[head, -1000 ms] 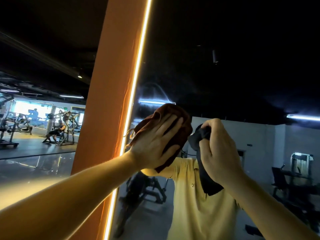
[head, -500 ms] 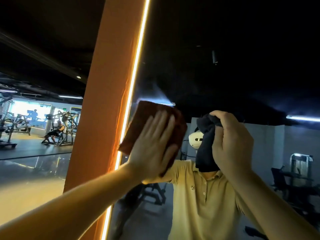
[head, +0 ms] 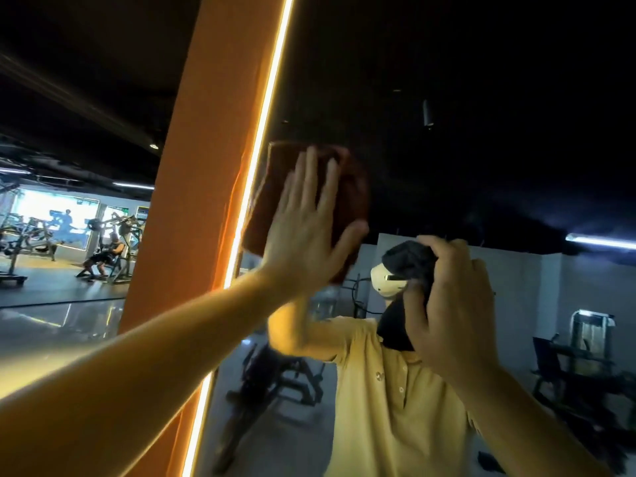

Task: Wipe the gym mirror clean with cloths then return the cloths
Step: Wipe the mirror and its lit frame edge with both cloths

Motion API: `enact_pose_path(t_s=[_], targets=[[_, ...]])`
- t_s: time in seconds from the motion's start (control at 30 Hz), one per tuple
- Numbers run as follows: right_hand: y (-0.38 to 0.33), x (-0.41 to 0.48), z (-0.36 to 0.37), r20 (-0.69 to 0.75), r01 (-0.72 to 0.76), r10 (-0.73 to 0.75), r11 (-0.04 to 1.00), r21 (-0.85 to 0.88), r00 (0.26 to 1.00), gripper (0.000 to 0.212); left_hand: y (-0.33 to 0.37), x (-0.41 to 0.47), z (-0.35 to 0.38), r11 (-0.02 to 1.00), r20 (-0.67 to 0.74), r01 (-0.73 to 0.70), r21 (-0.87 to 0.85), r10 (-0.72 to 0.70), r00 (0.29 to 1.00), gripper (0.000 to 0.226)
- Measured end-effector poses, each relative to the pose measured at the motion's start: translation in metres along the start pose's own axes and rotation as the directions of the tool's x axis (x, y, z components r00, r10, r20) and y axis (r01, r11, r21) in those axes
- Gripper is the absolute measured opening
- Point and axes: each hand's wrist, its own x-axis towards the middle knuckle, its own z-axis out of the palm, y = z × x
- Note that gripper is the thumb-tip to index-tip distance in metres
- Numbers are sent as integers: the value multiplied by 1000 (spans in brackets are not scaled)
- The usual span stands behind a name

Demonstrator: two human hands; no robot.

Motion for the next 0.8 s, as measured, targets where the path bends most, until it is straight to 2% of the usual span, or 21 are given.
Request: enact_pose_path(t_s=[0.1,0.17,0.2,0.23,0.27,0.33,0.37,0.43,0.47,0.5,0.57,0.63,0.7,0.77,0.8], targets=[[-2,2,0,-17,-45,46,997,64,999,46,13,-83,4,962,135,-271,-16,271,953,85],[-1,1,0,11,-37,37,999,40,999,42,-8,-89,-6,879,241,-476,18,459,855,82],[0,0,0,40,-31,30,999,23,999,41,-23,-76,-11,843,274,-534,60,500,821,81],[1,-1,0,67,-24,23,1000,12,997,41,-35,-59,-17,843,287,-531,85,490,823,80],[3,-1,0,83,-17,16,1000,10,996,41,-44,-39,-21,881,274,-465,84,428,861,80],[4,-2,0,95,-11,10,1000,5,995,40,-53,-8,-21,973,239,-216,79,192,952,78],[4,-2,-1,90,-14,14,1000,-3,996,40,-51,2,-17,991,209,-91,102,68,976,75],[5,-3,0,63,-28,29,1000,-9,998,41,-34,4,-7,990,123,102,98,-114,986,73],[5,-3,0,55,-43,43,999,0,998,41,-22,-9,-3,988,69,138,68,-143,987,72],[4,-3,1,48,-66,65,998,8,997,42,-11,-30,1,994,36,106,22,-107,994,71],[3,-3,2,45,-87,86,996,19,995,43,2,-92,2,996,66,-79,-49,82,994,72],[2,-2,2,46,-72,71,997,15,996,43,-8,-142,-5,974,170,-223,-39,226,959,74],[1,-2,1,56,-67,66,998,10,996,43,-34,-138,-18,951,262,-309,30,291,920,80],[1,-4,0,73,-74,74,997,4,995,44,-48,-91,-26,966,245,-252,59,231,942,84],[0,-4,0,79,-79,79,997,-5,994,44,-48,-57,-30,988,204,-144,49,131,970,86]])
